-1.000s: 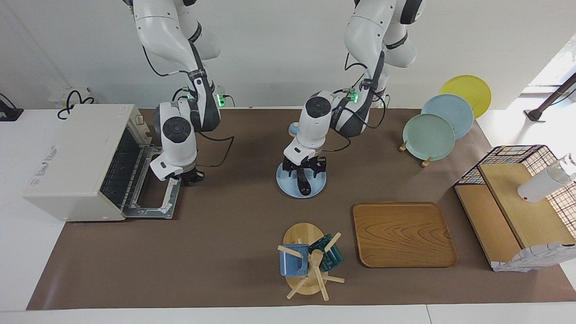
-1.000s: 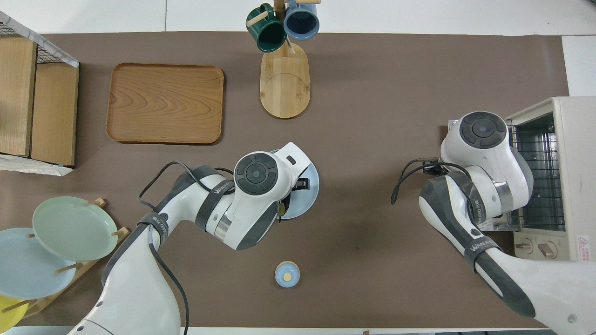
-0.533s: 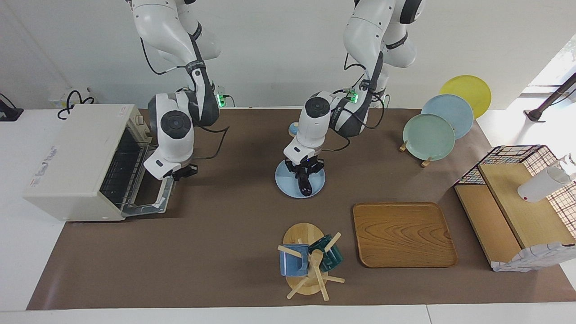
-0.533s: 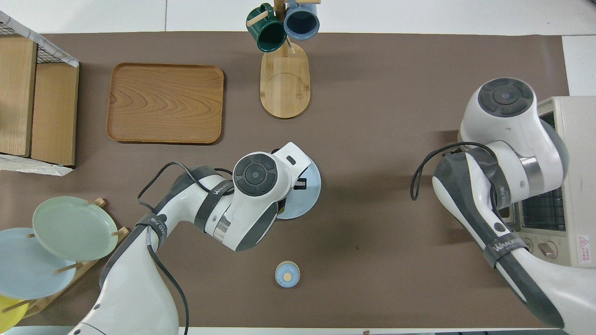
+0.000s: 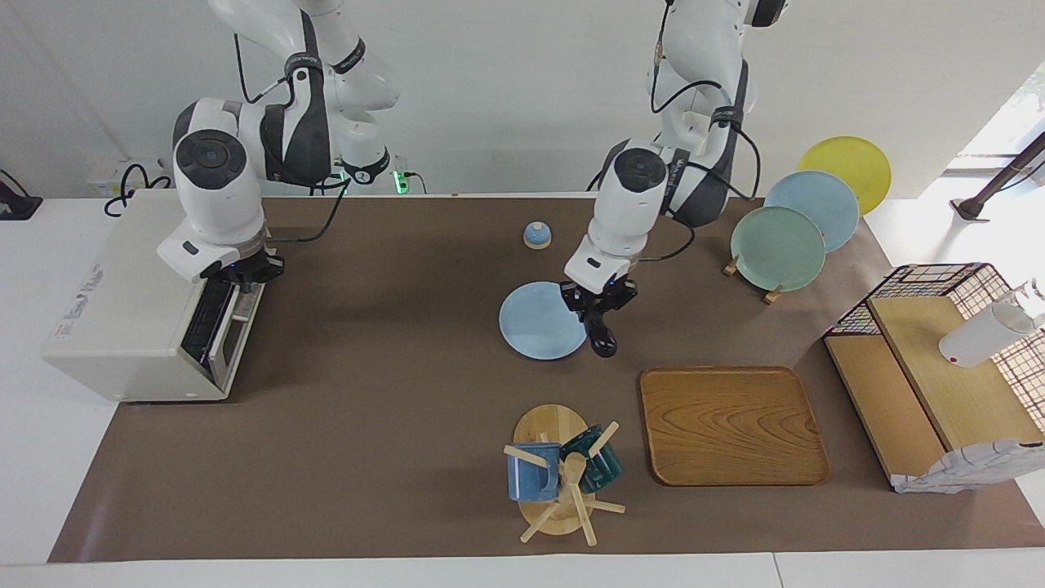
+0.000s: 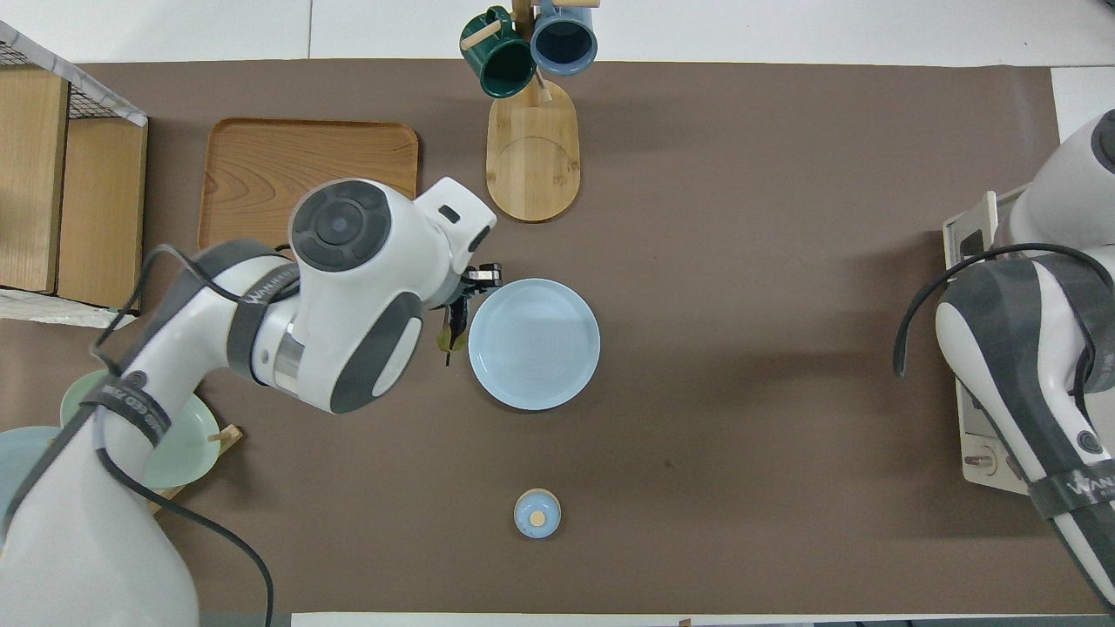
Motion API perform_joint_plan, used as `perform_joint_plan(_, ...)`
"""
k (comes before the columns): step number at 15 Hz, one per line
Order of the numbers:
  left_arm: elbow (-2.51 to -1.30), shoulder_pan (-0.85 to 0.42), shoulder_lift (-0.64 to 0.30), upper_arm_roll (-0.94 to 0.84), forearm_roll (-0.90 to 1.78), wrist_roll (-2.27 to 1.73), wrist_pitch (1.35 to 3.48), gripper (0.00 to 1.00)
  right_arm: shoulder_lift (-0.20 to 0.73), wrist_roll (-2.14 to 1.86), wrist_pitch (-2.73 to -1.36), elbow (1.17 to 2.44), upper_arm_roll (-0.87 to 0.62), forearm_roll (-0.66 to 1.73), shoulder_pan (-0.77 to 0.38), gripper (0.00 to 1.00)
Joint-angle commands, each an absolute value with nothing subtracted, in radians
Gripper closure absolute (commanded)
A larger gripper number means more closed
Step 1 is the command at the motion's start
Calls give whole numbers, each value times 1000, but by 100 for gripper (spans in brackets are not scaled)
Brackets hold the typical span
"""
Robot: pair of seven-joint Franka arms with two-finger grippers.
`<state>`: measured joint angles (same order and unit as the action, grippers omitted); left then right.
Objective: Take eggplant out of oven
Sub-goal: 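Carry the eggplant with the left gripper onto the wooden tray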
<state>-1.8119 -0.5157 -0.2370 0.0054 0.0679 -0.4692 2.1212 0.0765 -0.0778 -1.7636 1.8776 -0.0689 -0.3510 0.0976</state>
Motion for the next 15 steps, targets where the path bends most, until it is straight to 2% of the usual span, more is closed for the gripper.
perform_joint_plan(1,-1729,-393,-282,2,77,-355,2077,100,67,-164,-1753,1890,-80,-339,176,100)
perform_joint_plan(3,-1709,-290,-301,-2,78,-223,2075,100,66,-175,-1735,1881,-81,-307,199,100)
perform_joint_plan(5,-1678,-209,-345,2,68,-132,2083,100,69,-170,-1646,1797,-80,-177,199,100)
perform_joint_plan(7,-1542,-152,-455,2,66,-68,2068,100,63,-164,-1563,1720,-86,-114,192,100)
perform_joint_plan(10,-1473,-146,-569,2,77,-64,2115,100,9,-164,-1516,1661,-94,-71,161,86)
perform_joint_plan(12,-1521,-150,-568,2,74,-61,2212,100,11,-163,-1502,1629,-94,-45,120,83)
perform_joint_plan(13,-1537,-152,-568,2,71,-61,2230,100,15,-161,-1484,1611,-92,-44,114,79)
perform_joint_plan(14,-1546,-155,-568,3,71,-51,2232,100,17,-163,-1477,1606,-92,-41,114,36)
perform_joint_plan(15,-1557,-152,-565,3,71,-40,2233,100,12,-161,-1476,1606,-94,-40,114,0)
